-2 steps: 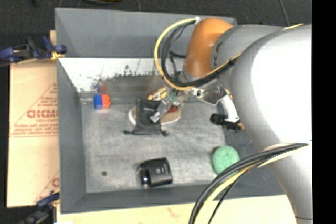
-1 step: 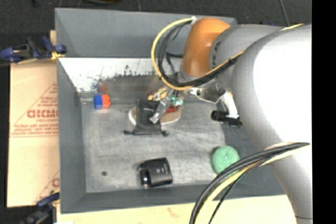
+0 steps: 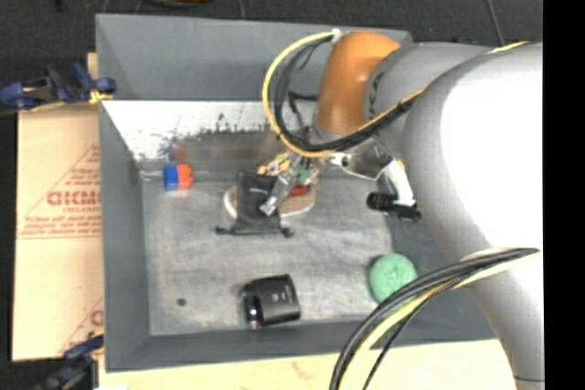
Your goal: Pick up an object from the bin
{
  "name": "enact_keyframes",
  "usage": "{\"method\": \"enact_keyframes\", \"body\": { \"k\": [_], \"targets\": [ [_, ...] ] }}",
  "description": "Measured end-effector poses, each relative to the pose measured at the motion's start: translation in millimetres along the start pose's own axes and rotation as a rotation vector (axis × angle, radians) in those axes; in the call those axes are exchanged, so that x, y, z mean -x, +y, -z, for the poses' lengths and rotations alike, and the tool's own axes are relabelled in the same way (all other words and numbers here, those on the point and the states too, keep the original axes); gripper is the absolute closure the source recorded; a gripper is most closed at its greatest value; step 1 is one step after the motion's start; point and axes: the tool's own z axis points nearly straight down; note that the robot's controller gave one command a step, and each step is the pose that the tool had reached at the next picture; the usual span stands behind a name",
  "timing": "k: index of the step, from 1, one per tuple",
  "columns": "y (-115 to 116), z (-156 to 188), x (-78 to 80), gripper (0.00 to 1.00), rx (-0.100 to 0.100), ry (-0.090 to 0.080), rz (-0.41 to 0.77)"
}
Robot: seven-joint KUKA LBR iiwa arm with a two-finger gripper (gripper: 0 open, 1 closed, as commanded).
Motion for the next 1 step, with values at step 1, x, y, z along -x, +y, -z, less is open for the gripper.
{"method": "enact_keyframes", "body": {
  "k": [1],
  "targets": [
    [1.5, 3.8, -10.1, 1.0, -0.016, 0.011, -0.253]
  ]
}}
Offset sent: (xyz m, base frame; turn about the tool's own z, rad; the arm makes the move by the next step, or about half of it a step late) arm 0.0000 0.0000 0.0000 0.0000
